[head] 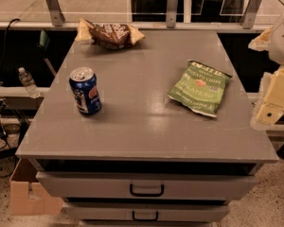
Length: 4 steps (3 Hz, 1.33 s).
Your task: Pick green jalapeno chip bag
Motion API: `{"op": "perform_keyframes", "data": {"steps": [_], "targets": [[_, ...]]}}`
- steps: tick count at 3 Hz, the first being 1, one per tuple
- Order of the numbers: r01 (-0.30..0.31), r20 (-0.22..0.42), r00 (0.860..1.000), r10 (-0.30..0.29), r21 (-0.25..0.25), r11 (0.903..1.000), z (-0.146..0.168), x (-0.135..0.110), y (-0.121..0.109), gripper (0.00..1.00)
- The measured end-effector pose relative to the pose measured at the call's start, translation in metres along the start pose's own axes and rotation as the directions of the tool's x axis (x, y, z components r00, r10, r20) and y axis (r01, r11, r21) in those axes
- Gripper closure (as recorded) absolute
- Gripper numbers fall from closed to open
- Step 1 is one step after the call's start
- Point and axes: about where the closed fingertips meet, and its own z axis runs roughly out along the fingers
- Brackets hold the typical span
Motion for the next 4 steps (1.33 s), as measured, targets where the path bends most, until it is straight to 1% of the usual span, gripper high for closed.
{"op": "perform_keyframes", "data": {"steps": [1,2,3,4], "targets": [[0.0,0.0,1.0,0.0,0.0,1.0,0.0,0.0,0.0,0.0],[0.001,0.035,0.999,-0.001,-0.013,0.9999,0.015,-0.001,-0.01,0.0],[-0.01,0.108,0.994,0.013,-0.031,0.9995,0.051,-0.006,-0.04,0.0],[-0.046,0.174,0.983,0.051,-0.032,0.9984,0.086,-0.013,-0.078,0.0]]}}
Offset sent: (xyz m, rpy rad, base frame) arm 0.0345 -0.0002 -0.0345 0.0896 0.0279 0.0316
